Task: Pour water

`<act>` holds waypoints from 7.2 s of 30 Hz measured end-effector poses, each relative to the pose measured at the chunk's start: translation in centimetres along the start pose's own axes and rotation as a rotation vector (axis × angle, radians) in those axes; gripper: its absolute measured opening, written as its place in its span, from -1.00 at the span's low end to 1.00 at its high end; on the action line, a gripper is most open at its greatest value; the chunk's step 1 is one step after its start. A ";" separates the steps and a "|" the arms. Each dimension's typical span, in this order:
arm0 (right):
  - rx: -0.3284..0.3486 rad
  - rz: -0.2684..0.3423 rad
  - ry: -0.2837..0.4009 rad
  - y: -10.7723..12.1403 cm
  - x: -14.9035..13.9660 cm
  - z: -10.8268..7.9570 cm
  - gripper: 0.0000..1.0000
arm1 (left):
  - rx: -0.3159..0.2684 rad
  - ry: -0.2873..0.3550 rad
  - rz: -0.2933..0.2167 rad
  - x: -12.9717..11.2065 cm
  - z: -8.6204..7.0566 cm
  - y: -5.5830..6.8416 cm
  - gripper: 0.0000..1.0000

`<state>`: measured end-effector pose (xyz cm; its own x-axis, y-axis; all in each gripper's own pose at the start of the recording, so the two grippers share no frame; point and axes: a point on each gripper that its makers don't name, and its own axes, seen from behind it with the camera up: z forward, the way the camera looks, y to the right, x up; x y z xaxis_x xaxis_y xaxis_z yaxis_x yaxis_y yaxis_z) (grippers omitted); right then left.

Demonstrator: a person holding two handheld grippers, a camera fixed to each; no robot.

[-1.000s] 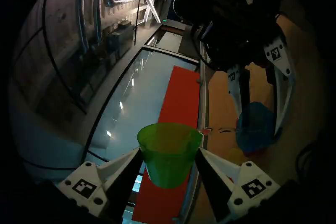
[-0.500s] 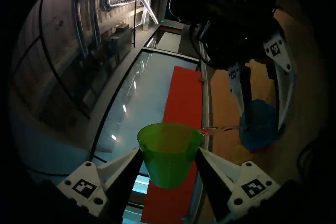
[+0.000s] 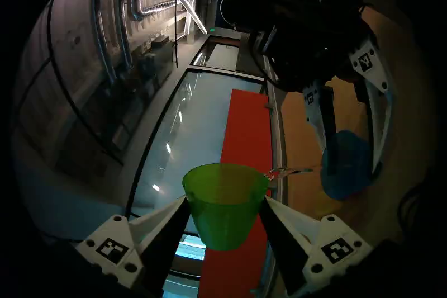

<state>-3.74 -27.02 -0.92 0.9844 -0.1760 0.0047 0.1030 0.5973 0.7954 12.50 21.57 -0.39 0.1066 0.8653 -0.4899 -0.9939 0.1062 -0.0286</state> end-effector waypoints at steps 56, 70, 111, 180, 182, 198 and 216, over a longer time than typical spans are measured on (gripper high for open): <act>-0.015 -0.006 0.016 0.3 0.6 -0.2 0.78 | 0.021 0.001 0.119 0.5 -0.3 -0.2 0.65; -0.035 -0.008 0.015 0.7 0.5 -1.0 0.78 | -0.013 -0.061 -0.409 -4.0 0.7 1.7 0.65; -0.088 -0.018 -0.033 2.6 -0.7 -3.0 0.78 | -0.145 -0.020 -1.254 -5.7 0.3 5.4 0.65; -0.043 0.005 -0.504 8.7 -14.3 -3.2 0.78 | -0.710 -0.478 -1.106 -13.9 2.7 32.1 0.72; -0.042 0.003 -0.507 8.7 -14.4 -3.2 0.78 | -0.716 -0.484 -1.101 -14.1 2.6 32.6 0.72; -0.053 0.011 -0.520 8.8 -15.8 -2.8 0.78 | -0.735 -0.503 -1.102 -14.8 1.5 34.4 0.74; -0.057 0.015 -0.558 9.2 -18.5 -2.0 0.78 | -0.775 -0.559 -1.040 -16.1 -1.8 34.7 0.76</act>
<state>-20.69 -16.70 5.14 0.7627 -0.5448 0.3485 0.1121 0.6420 0.7585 -23.72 10.46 4.91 0.6047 0.6566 0.4509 -0.1996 0.6729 -0.7123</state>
